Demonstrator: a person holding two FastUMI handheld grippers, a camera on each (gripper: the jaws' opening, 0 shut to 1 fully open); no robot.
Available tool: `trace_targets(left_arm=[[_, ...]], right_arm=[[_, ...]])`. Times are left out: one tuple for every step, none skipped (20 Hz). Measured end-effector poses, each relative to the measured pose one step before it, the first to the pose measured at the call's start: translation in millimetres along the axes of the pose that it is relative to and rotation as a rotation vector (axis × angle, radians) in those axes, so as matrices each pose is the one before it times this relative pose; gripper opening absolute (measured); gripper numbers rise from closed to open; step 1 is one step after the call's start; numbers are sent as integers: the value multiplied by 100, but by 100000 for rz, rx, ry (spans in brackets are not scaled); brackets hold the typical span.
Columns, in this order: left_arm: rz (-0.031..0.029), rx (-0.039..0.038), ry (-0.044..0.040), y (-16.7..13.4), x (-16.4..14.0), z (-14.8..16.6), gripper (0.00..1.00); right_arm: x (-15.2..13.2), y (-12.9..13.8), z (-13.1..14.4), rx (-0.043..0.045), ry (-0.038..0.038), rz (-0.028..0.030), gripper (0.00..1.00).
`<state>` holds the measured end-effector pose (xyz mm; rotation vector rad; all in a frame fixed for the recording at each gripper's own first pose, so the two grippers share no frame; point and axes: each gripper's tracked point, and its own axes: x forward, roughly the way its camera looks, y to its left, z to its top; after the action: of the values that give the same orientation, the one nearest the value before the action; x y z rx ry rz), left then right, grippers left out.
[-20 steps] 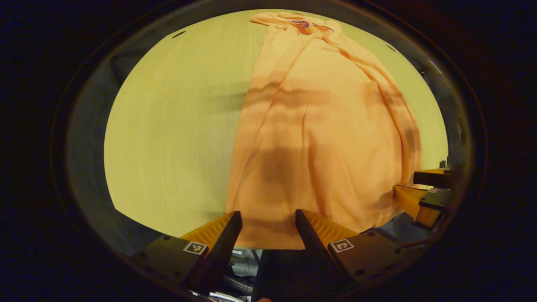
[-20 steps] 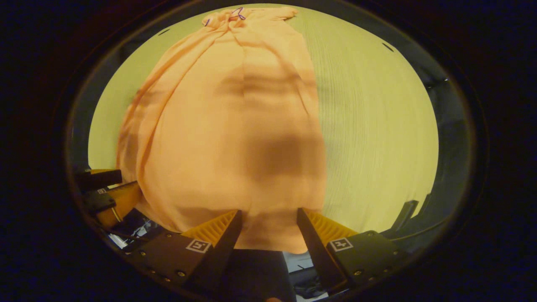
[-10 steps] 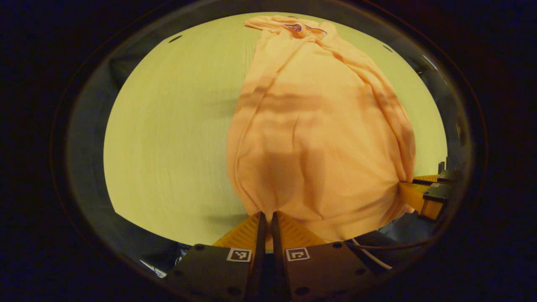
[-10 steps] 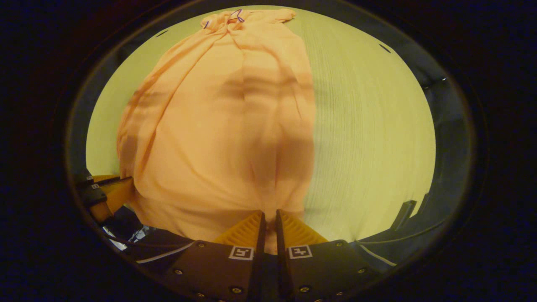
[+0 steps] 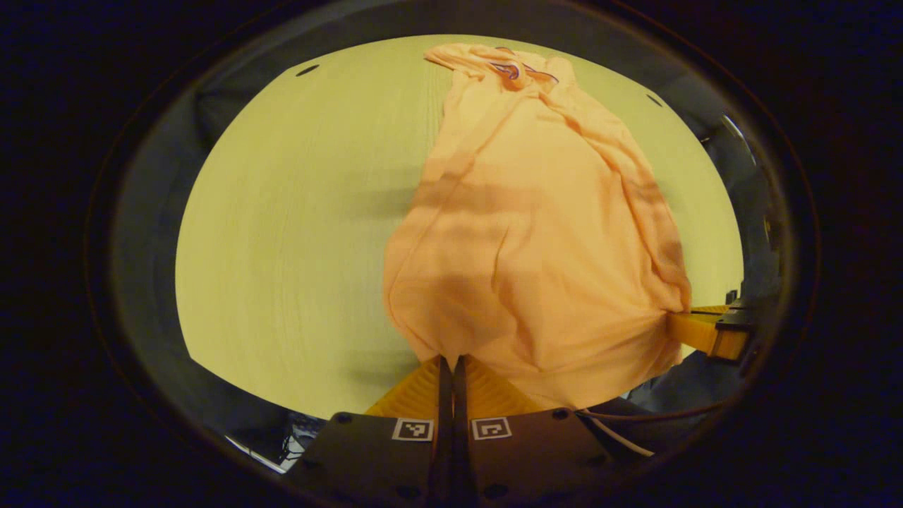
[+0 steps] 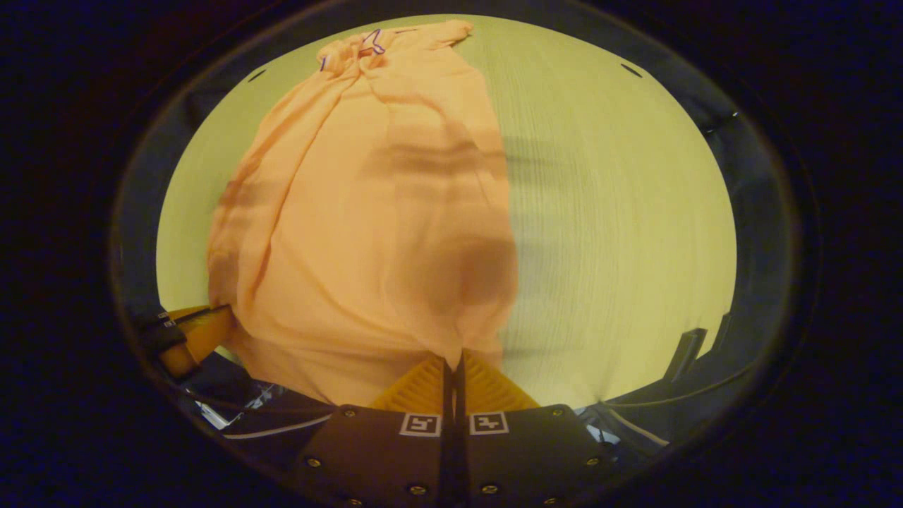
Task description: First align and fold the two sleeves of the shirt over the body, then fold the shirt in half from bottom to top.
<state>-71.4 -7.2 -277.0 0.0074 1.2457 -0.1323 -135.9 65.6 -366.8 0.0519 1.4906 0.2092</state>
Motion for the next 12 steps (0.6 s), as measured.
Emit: trace_targets(left_arm=[[-344,-198,-1545,-48,-560,1902,6],[-547,-299,-1274,70,-922,1814,6],[-516,-255,-1614,188,-885,2233,6],[-495,78,-1787,-130,-488,1859,6],[-62,389,-1873,157,-705,2355,6],[-15,405,-2029,16,-191,2511,6],[-172,-39,-1886,198,-513,2809,6],[-388,-378,-1747,139,-146,2957,6],[-410,-409,-1631,174,-95,2886,6],[10,-393,-1756,314,-156,2721,6],[-110,77,-1428,278,-159,2726,6],[313,90,-1421,399,177,2880,6]], right_arm=[[-483,-79,1050,568,-1326,583,0],[-428,-39,1131,315,-1451,439,0],[-409,-60,1319,457,-1763,341,1],[-292,-21,1402,345,-1675,312,0],[-324,9,1475,340,-1654,428,0],[-318,41,1529,350,-1758,595,1],[-230,35,1576,41,-1613,345,1],[-182,6,1641,-154,-1719,61,1],[-208,1,1818,-205,-1867,-17,1],[-149,59,1785,-229,-1954,128,0],[-174,117,1795,-198,-1863,109,0],[14,202,1813,-56,-1813,280,0]])
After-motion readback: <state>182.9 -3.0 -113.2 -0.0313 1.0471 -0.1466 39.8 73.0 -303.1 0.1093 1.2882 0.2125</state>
